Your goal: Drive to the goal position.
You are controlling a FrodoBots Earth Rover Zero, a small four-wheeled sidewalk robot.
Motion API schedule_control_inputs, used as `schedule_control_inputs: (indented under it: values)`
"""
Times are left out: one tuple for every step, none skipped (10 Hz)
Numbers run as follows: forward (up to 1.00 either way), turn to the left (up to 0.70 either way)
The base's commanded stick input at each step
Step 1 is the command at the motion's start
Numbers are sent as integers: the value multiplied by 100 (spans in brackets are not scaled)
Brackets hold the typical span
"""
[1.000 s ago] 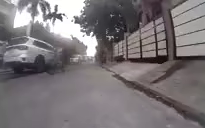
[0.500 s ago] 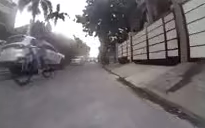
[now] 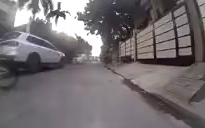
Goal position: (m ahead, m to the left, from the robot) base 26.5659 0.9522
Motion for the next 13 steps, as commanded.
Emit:
schedule_control_inputs:
  values:
    - [100, 0]
    - [100, 0]
    - [100, 0]
    - [100, 0]
    - [100, -3]
    - [100, -16]
    - [100, -40]
    - [100, -37]
    - [100, -16]
    - [100, 0]
    - [100, 0]
    - [100, 0]
    - [100, 0]
